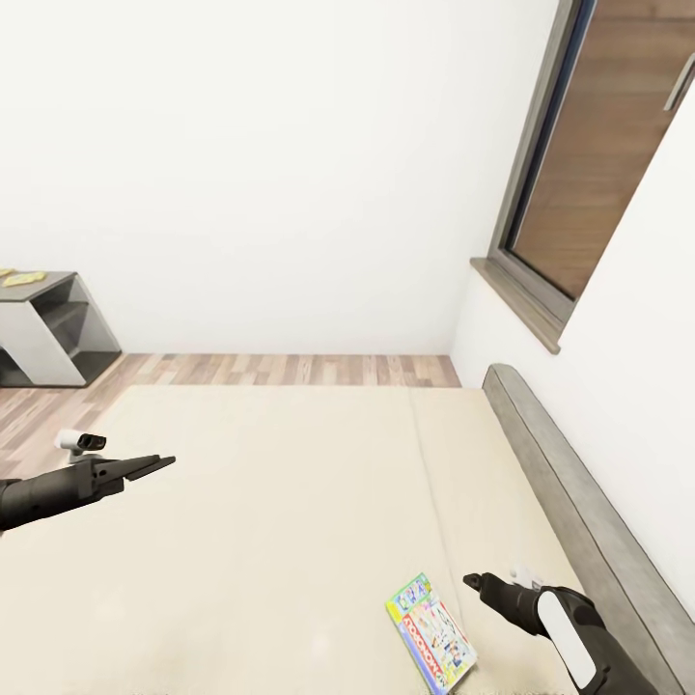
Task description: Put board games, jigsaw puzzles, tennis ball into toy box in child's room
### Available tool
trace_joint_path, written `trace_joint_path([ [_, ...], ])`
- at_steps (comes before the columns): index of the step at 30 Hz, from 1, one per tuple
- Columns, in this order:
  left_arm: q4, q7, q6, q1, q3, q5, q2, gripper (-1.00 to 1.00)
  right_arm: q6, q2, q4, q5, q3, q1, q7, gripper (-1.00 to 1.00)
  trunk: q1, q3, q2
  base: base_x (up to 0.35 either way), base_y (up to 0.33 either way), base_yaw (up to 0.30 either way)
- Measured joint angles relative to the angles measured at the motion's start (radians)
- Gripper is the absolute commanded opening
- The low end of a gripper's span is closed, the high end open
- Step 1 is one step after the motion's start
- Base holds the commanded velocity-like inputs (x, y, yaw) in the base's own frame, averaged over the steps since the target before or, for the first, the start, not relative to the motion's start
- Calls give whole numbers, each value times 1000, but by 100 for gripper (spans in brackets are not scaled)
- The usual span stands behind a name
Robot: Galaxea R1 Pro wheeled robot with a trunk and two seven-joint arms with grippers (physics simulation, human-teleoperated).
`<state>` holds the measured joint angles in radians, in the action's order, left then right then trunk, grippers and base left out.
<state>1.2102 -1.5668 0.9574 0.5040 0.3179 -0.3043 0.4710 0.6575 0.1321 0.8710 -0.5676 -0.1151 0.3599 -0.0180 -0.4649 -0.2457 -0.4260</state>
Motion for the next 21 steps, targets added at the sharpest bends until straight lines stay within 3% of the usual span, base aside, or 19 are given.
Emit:
trace_joint_path([
  [17,4,0,2,7,-5,4,-9,100,0,0,0,-2,0,0,0,100,0,-28,0,0,0,0],
  [21,32,0,45,20,-9,3,-11,100,0,0,0,-2,0,0,0,100,0,-34,0,0,0,0],
])
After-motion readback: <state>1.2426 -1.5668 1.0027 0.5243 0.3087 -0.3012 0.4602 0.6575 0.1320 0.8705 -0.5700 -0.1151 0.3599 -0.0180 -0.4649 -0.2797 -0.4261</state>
